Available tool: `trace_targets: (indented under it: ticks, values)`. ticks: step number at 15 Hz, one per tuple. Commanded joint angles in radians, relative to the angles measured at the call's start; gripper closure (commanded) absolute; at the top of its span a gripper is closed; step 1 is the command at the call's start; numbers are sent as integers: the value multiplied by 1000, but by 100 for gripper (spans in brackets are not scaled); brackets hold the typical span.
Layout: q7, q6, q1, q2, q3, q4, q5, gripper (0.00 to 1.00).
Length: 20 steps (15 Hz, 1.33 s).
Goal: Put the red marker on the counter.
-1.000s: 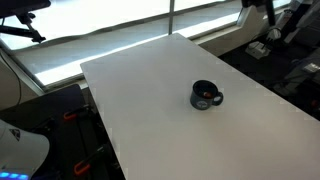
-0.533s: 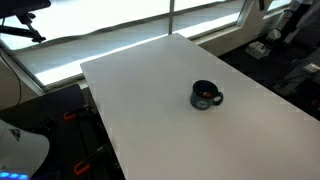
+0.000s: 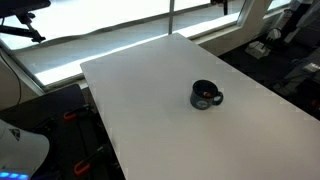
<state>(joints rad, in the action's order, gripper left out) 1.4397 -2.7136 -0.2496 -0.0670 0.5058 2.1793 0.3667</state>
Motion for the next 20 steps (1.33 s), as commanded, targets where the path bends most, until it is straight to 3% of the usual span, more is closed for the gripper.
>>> trace_targets:
  ticks: [1, 8, 9, 13, 16, 20]
  values:
    - [1, 1, 0, 1, 2, 0, 0, 0]
    - [86, 190, 3, 79, 27, -83, 174, 0]
    - [81, 202, 144, 99, -106, -92, 181, 0]
    - [53, 215, 295, 169, -214, -120, 173, 0]
    - [40, 180, 361, 160, -278, -87, 137, 0]
    - [68, 206, 386, 181, -300, -113, 166, 0]
